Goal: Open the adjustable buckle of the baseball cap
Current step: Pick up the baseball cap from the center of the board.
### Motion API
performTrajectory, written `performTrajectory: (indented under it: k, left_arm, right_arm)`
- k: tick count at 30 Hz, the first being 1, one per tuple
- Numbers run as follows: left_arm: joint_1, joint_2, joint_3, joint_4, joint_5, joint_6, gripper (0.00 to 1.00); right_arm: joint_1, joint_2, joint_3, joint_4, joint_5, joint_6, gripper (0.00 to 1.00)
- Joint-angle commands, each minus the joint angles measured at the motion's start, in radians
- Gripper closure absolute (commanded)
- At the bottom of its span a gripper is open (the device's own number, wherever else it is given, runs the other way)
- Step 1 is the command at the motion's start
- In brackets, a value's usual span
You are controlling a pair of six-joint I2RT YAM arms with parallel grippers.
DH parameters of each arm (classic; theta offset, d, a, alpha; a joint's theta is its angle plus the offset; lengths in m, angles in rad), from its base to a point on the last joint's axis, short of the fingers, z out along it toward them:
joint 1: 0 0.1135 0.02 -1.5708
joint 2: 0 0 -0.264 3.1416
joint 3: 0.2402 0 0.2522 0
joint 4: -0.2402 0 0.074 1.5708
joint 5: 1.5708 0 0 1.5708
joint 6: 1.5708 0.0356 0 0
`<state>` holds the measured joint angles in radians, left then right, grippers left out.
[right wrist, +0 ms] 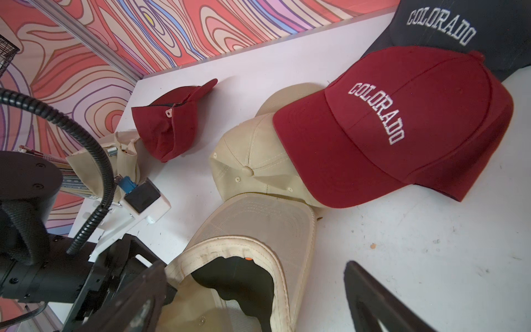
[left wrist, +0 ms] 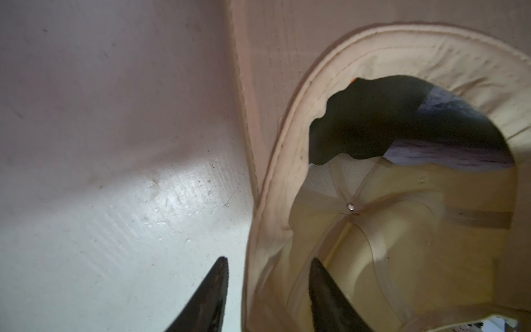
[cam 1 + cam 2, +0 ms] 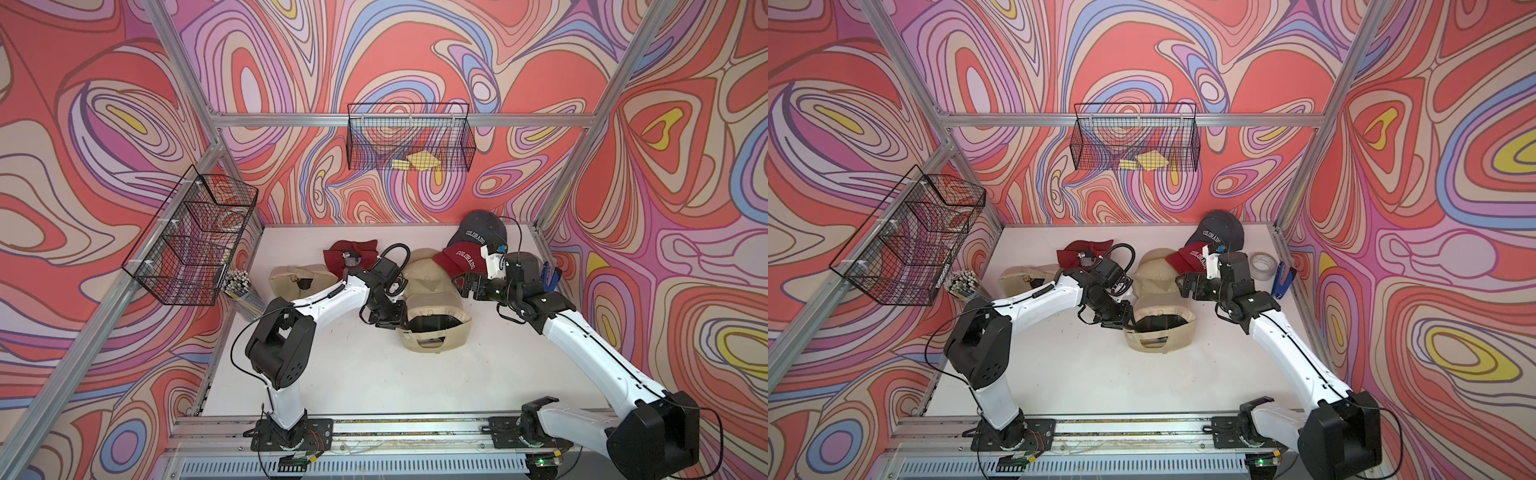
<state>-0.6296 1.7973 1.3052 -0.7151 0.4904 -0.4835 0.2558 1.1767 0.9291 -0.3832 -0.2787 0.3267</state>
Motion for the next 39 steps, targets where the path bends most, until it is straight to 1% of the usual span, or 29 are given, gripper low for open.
performTrajectory:
  k: [1, 2, 6, 9, 13, 17, 20, 23, 26, 28, 31, 32, 34, 37, 39]
  left_arm:
    - [-0.002, -0.051, 0.034, 0.025, 0.026, -0.019, 0.93]
    - [-0.001, -0.059, 0.059, -0.002, 0.019, -0.011, 1.00]
    - [0.008, -0.092, 0.149, -0.109, -0.005, 0.033, 1.00]
    - [0.030, -0.156, 0.203, -0.171, -0.048, 0.060, 1.00]
    - [0.066, -0.228, 0.312, -0.236, -0.171, 0.119, 1.00]
    - [0.073, -0.286, 0.396, -0.240, -0.325, 0.202, 1.00]
    - [0.073, -0.332, 0.406, -0.191, -0.426, 0.273, 1.00]
    - [0.073, -0.339, 0.420, -0.151, -0.495, 0.354, 1.00]
    - [0.073, -0.307, 0.454, -0.137, -0.500, 0.409, 1.00]
    - [0.073, -0.268, 0.499, -0.161, -0.502, 0.417, 1.00]
    - [0.073, -0.221, 0.566, -0.211, -0.471, 0.444, 1.00]
    - [0.073, -0.219, 0.566, -0.209, -0.464, 0.449, 1.00]
    - [0.073, -0.223, 0.549, -0.194, -0.467, 0.454, 1.00]
    - [0.073, -0.222, 0.526, -0.183, -0.493, 0.453, 1.00]
    - [0.076, -0.216, 0.518, -0.181, -0.499, 0.443, 1.00]
  right_arm:
    - [-0.006, -0.005, -0.013, 0.022, -0.013, -0.009, 0.02]
    - [-0.006, 0.000, -0.010, 0.022, -0.014, -0.009, 0.02]
    - [-0.006, 0.008, -0.002, 0.023, -0.026, -0.011, 0.02]
    - [-0.005, 0.007, 0.000, 0.024, -0.038, -0.014, 0.02]
    - [-0.006, 0.005, 0.005, 0.041, -0.098, -0.034, 0.02]
    - [-0.006, -0.019, -0.009, 0.116, -0.225, -0.047, 0.02]
    - [-0.006, -0.035, -0.012, 0.189, -0.358, -0.063, 0.04]
    - [-0.006, -0.028, 0.000, 0.264, -0.466, -0.060, 0.08]
    - [-0.005, -0.001, 0.028, 0.321, -0.553, -0.063, 0.15]
    - [-0.004, 0.020, 0.031, 0.379, -0.604, -0.060, 0.20]
    - [0.021, 0.038, -0.006, 0.557, -0.745, -0.044, 0.24]
    - [0.043, 0.037, -0.020, 0.595, -0.760, -0.061, 0.25]
    - [0.102, 0.029, -0.017, 0.577, -0.750, -0.155, 0.27]
    - [0.198, 0.030, 0.017, 0.492, -0.646, -0.318, 0.29]
    - [0.238, 0.051, 0.040, 0.471, -0.574, -0.348, 0.33]
